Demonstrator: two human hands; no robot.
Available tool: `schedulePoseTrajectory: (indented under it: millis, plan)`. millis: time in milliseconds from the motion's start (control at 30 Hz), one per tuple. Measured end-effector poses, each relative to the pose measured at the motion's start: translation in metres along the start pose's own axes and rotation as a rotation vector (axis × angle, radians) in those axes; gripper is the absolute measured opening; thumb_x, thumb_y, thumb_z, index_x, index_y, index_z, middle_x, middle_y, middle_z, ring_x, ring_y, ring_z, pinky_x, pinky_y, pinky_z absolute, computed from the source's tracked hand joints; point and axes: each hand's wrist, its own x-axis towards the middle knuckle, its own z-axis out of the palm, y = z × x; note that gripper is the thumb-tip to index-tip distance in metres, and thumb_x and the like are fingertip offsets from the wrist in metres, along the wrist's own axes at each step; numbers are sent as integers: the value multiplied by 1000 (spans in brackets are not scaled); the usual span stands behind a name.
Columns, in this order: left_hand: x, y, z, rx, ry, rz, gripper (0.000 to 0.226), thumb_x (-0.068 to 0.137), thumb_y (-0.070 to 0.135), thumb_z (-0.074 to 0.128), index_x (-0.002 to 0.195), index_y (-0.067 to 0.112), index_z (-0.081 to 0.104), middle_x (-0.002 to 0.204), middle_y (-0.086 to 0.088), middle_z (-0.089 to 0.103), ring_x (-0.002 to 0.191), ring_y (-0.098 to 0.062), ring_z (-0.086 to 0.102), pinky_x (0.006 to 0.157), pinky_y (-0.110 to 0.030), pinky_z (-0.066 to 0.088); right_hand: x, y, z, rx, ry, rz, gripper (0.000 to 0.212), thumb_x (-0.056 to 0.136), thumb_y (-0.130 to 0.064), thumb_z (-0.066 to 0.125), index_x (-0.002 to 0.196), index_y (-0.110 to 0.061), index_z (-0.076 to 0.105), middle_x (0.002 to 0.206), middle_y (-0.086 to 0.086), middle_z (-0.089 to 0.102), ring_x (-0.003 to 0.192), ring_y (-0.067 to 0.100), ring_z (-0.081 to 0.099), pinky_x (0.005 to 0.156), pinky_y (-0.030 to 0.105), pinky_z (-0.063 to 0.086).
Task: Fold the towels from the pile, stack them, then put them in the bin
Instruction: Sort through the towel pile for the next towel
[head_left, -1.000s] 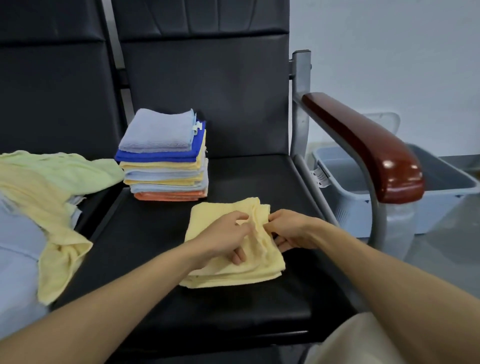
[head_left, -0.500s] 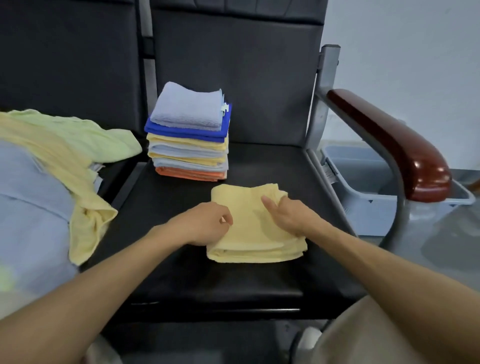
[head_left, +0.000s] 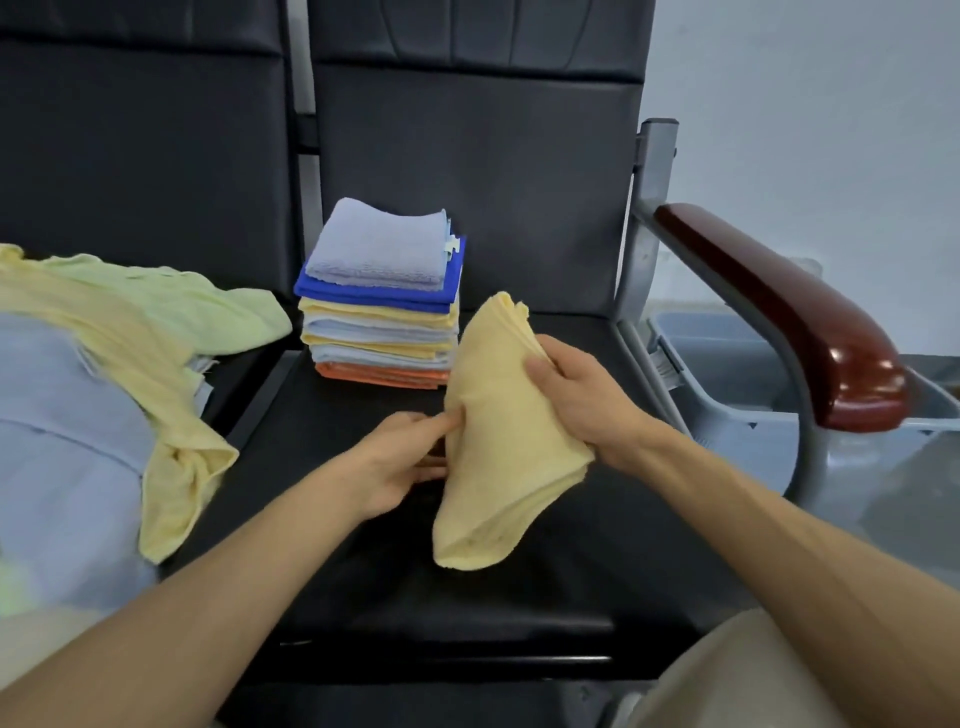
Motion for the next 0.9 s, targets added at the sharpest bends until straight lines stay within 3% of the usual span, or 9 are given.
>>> schedulePoseTrajectory:
  millis: [100,200,333,433,500,633,733,833,900]
  plan:
    - [-2,-2,9,-454,-199,-89,65,78,37,75,130,8,49,130,-21,56,117,-33,58,90,-47,52,-5,-4,-15,267,-10,36,20,103,-26,43,113,-31,59,108,-5,68,96,10,65,80,23,56]
    - [-11,-6,17,-519,-314,-71,49,85,33,67,125,6,59,123,-15,66,112,-30,64,101,-46,46,-8,-3,-35,409,53,83,18,102,-29,43,104,-35,60,101,-10,71,90,7,68,75,23,58]
    - [-15,3,20,-374,-300,-17,39,82,22,64,120,10,62,115,-11,70,106,-26,67,96,-42,49,-15,0,-55,459,19,179,20,101,-23,46,97,-34,62,89,-10,75,79,8,72,61,23,56]
    - [-5,17,18,-164,-247,72,32,91,12,55,122,18,57,112,-6,72,100,-22,70,83,-38,54,-12,7,-59,336,35,228,25,97,-10,48,103,-28,64,95,-3,73,86,15,70,68,29,54]
    - [10,24,16,-23,-200,156,34,94,9,54,125,24,55,114,-1,71,105,-20,68,86,-40,53,1,14,-55,217,102,261,27,95,-4,46,105,-21,65,96,-1,70,88,18,66,73,31,53]
    - [52,36,28,240,11,319,31,95,21,59,124,29,52,119,4,65,108,-16,62,92,-42,51,41,43,-45,-30,266,312,32,84,2,36,89,-11,65,81,1,60,80,21,55,63,29,41]
    - [89,46,46,302,131,362,37,93,24,61,128,25,49,122,2,61,107,-16,59,91,-36,50,73,64,-48,-94,384,308,36,83,0,32,93,-17,62,93,4,62,87,25,53,68,30,40]
    - [121,58,60,262,64,272,56,87,18,69,136,18,42,126,-2,57,110,-20,57,92,-37,49,97,81,-54,-205,460,286,43,85,2,32,114,-13,60,113,9,60,108,31,52,83,34,40]
    - [138,62,67,313,24,285,69,83,8,70,140,25,36,130,-2,50,115,-22,51,92,-37,46,110,93,-60,-295,493,260,42,87,3,34,119,-8,59,119,10,58,114,34,51,87,35,39]
